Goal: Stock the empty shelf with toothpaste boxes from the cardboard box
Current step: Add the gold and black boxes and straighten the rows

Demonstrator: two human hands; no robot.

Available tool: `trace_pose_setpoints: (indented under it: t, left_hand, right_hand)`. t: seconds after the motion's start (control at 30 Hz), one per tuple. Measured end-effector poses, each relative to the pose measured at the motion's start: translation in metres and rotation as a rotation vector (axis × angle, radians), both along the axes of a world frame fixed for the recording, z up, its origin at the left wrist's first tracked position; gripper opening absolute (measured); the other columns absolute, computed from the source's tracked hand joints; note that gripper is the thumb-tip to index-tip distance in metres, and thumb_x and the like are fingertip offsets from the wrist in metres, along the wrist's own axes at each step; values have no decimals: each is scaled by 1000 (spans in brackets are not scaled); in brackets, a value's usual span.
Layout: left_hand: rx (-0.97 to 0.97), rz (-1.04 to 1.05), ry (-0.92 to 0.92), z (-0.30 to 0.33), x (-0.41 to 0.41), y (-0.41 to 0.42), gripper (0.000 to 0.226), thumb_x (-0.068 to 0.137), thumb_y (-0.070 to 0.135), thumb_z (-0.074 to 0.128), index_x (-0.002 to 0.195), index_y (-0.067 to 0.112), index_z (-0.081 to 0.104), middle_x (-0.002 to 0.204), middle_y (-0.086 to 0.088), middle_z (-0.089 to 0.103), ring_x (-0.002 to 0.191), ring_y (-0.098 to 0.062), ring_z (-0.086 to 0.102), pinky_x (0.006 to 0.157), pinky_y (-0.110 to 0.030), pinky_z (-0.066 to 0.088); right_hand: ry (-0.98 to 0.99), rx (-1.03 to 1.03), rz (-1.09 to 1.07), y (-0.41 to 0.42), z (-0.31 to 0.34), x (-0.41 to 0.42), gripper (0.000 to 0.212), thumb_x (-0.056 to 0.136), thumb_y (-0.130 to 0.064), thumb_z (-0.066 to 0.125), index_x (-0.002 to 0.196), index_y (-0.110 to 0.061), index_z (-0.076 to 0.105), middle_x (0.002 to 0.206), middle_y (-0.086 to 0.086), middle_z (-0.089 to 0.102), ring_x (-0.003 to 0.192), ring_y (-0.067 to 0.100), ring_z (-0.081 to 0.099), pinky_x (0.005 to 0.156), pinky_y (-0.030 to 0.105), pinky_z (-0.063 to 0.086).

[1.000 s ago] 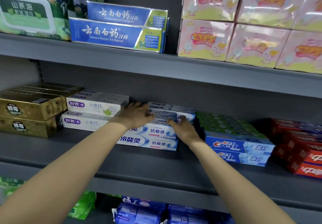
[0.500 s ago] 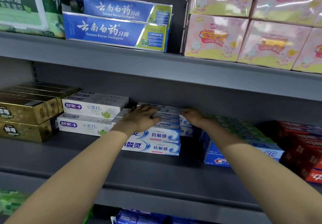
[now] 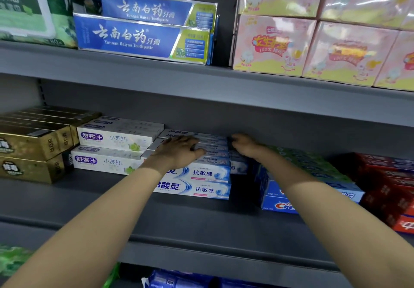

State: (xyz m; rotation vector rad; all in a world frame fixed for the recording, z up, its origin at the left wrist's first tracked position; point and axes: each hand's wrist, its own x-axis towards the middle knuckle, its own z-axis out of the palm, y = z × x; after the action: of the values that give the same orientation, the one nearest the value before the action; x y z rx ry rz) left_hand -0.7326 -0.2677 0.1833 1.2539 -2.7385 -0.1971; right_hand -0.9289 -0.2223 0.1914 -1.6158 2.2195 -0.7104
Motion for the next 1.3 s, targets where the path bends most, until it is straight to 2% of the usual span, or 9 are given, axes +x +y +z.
trace_pose_setpoints:
  t: [0.2,0.3,0.43,0.57,0.7,0.87,0.97,1.17,1.3]
  left_hand:
    - [10,18,-8,-1,0,-1,63,96,57,24,151,28,15,160,6,9,146,-17,11,118,-37,9]
    - [14,20,-2,-2,0,-1,63,96,58,24,151,28,14,160,6,8,147,-17,10,118,-37,9]
    - [5,10,1,1,-1,1,62,97,56,24,151,28,15,160,6,9,146,-16,10,117,-37,9]
    - [2,10,-5,2,0,3,61,98,55,24,151,28,15,160,5,8,146,-17,10,117,-36,10]
    - [7,12,5,1,0,1,60,97,56,24,151,30,15,160,6,9,146,-17,11,117,-37,10]
    - [9,17,-2,0,1,2,61,97,57,24,151,30,15,160,6,9,146,-18,11,117,-37,10]
    - [0,10,7,1,0,0,61,97,56,24,151,30,16,160,6,10,146,-19,11,117,-37,10]
    - [-5,24,26,-1,0,1,60,96,57,27,149,29,21,159,4,16,145,-19,17,116,-38,15]
    - [-85,118,242,1,3,12,41,93,48,41,123,25,57,126,-6,61,114,-26,55,93,-31,41]
  right_hand:
    - [561,425,59,8,-18,-6,28,92,-3,50,120,1,53,126,17,56,90,20,51,74,27,40]
    - [576,437,67,8,-17,-7,32,93,-4,47,125,0,49,129,16,53,105,23,55,83,30,42]
    - [447,413,85,9,-13,-6,36,94,-5,47,129,0,45,132,15,50,118,27,51,93,31,42]
    - [148,295,77,-3,-17,-11,19,92,0,40,92,-9,58,106,12,57,98,23,54,76,28,43]
    - [-141,104,-107,-5,-20,-14,41,95,-2,35,134,-4,43,137,15,45,114,27,48,95,33,41]
    - [-485,18,-258,-7,-18,-9,24,98,-10,30,107,-3,52,107,16,54,80,22,51,76,34,47]
    - [-738,-44,-265,-17,-19,1,49,100,-45,33,128,-9,49,116,13,58,96,25,59,86,35,49]
    - [-836,-64,-278,-27,-23,27,78,87,-71,28,134,-12,48,131,17,56,113,31,59,101,44,46]
    - [-690,-82,-230,-11,-22,34,49,94,-46,47,121,-6,56,121,17,62,100,27,63,90,38,52]
